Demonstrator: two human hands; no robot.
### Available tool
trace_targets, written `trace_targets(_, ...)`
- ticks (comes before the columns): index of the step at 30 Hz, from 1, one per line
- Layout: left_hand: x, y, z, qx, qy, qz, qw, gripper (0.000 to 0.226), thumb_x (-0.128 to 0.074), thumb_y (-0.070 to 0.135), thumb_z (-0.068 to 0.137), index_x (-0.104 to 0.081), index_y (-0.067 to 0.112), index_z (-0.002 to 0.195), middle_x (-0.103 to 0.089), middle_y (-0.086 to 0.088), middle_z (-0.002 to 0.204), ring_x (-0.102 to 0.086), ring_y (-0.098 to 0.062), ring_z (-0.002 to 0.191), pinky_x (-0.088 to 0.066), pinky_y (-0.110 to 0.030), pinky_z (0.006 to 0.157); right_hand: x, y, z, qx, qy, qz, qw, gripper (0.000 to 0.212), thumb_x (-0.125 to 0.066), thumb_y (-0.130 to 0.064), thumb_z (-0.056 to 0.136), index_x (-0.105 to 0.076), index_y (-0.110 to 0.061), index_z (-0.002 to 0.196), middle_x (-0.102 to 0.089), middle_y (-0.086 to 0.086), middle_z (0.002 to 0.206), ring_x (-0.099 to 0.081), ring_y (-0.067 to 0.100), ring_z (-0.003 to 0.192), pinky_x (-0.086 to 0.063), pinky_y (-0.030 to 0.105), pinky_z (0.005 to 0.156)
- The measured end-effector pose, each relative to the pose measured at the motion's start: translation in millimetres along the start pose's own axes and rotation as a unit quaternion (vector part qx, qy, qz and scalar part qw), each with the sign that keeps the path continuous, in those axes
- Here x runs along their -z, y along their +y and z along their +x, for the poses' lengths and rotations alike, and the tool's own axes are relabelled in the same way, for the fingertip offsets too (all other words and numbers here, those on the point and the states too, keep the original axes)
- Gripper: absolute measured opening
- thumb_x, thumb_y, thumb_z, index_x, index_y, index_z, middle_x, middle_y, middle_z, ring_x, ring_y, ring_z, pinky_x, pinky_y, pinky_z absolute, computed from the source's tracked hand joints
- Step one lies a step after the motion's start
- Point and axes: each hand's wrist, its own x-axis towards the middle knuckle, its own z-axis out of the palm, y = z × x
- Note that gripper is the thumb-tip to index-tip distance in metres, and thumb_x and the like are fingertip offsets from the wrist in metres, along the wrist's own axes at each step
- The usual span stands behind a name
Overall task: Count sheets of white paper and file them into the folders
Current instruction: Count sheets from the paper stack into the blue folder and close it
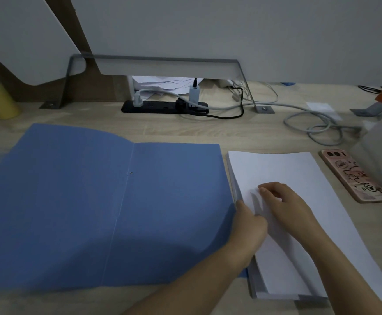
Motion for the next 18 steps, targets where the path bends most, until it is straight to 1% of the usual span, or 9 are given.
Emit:
trace_targets(3, 6.8, 4.6, -7.0, -0.035, 0.002, -0.025, 0.999, 0.044, -0.033, 0.007, 0.095, -0.035, 0.020, 0.136, -0.057, 0.005, 0.110, -0.052, -0.006, 0.087, -0.042, -0.014, 0.061, 12.6, -0.2, -2.1, -0.014, 0.008, 0.020, 1.000, 0.035, -0.046, -0.024, 0.094, -0.052, -0.015, 0.128, -0.051, 0.008, 0.133, -0.050, 0.021, 0.117, -0.036, 0.029, 0.090)
trace_targets(5, 21.1, 8.0, -12.3, -0.065, 0.003, -0.036, 0.997, 0.034, -0.036, 0.009, 0.095, -0.042, 0.022, 0.126, -0.054, 0.014, 0.098, -0.052, -0.001, 0.085, -0.042, -0.014, 0.063, 23.3, 2.9, -2.8, -0.028, 0.048, 0.010, 0.998, 0.041, -0.051, -0.025, 0.092, -0.049, -0.016, 0.131, -0.045, 0.011, 0.138, -0.045, 0.027, 0.125, -0.036, 0.036, 0.099)
trace_targets(7, 42.9, 11.7, -18.8, -0.091, 0.014, -0.035, 0.995, 0.026, -0.040, 0.011, 0.095, -0.045, 0.024, 0.117, -0.055, 0.015, 0.099, -0.054, -0.002, 0.088, -0.044, -0.017, 0.069, 34.1, 1.0, -5.9, -0.041, 0.082, 0.013, 0.996, 0.050, -0.055, -0.024, 0.089, -0.043, -0.014, 0.136, -0.038, 0.014, 0.144, -0.040, 0.030, 0.129, -0.032, 0.041, 0.105)
trace_targets(9, 68.6, 15.1, -25.8, -0.111, 0.025, -0.030, 0.993, 0.025, -0.042, 0.013, 0.096, -0.045, 0.026, 0.117, -0.057, 0.013, 0.106, -0.056, -0.006, 0.097, -0.046, -0.021, 0.079, 43.0, -5.1, -10.5, -0.062, 0.078, 0.046, 0.994, 0.055, -0.056, -0.024, 0.089, -0.038, -0.013, 0.140, -0.038, 0.015, 0.145, -0.040, 0.032, 0.130, -0.032, 0.044, 0.106)
trace_targets(11, 94.8, 17.2, -34.2, -0.128, 0.034, -0.028, 0.991, 0.027, -0.042, 0.016, 0.096, -0.045, 0.029, 0.120, -0.058, 0.014, 0.111, -0.056, -0.006, 0.103, -0.046, -0.023, 0.085, 48.3, -13.5, -21.3, -0.108, 0.039, 0.117, 0.986, 0.047, -0.054, -0.027, 0.090, -0.044, -0.014, 0.135, -0.055, 0.014, 0.126, -0.054, 0.032, 0.112, -0.038, 0.044, 0.098)
trace_targets(13, 117.1, 17.0, -42.7, -0.144, 0.044, -0.028, 0.988, 0.026, -0.043, 0.017, 0.097, -0.044, 0.032, 0.119, -0.058, 0.015, 0.111, -0.056, -0.003, 0.103, -0.047, -0.022, 0.085, 48.4, -22.2, -37.7, -0.151, -0.048, 0.228, 0.961, 0.029, -0.055, -0.030, 0.089, -0.056, -0.012, 0.112, -0.068, 0.012, 0.092, -0.065, 0.030, 0.083, -0.046, 0.041, 0.084)
trace_targets(14, 126.2, 15.7, -45.9, -0.147, 0.051, -0.027, 0.987, 0.027, -0.043, 0.017, 0.097, -0.045, 0.032, 0.119, -0.059, 0.014, 0.114, -0.056, -0.004, 0.104, -0.047, -0.024, 0.087, 45.4, -25.5, -46.2, -0.161, -0.095, 0.271, 0.944, 0.025, -0.057, -0.030, 0.086, -0.061, -0.013, 0.104, -0.072, 0.013, 0.086, -0.068, 0.033, 0.077, -0.048, 0.039, 0.080)
trace_targets(16, 141.4, 10.5, -50.9, -0.142, 0.066, -0.018, 0.987, 0.027, -0.043, 0.017, 0.097, -0.046, 0.032, 0.119, -0.059, 0.013, 0.117, -0.056, -0.006, 0.107, -0.046, -0.027, 0.092, 35.1, -29.3, -59.6, -0.155, -0.141, 0.322, 0.923, 0.019, -0.059, -0.028, 0.084, -0.065, -0.018, 0.099, -0.076, 0.008, 0.088, -0.072, 0.031, 0.077, -0.051, 0.039, 0.076)
trace_targets(18, 154.0, 4.0, -56.5, -0.131, 0.077, -0.013, 0.988, 0.027, -0.045, 0.018, 0.096, -0.048, 0.031, 0.119, -0.060, 0.012, 0.118, -0.057, -0.007, 0.108, -0.046, -0.028, 0.094, 21.8, -31.3, -63.8, -0.132, -0.136, 0.334, 0.923, 0.020, -0.058, -0.025, 0.084, -0.065, -0.021, 0.102, -0.076, 0.005, 0.092, -0.072, 0.030, 0.082, -0.052, 0.040, 0.077)
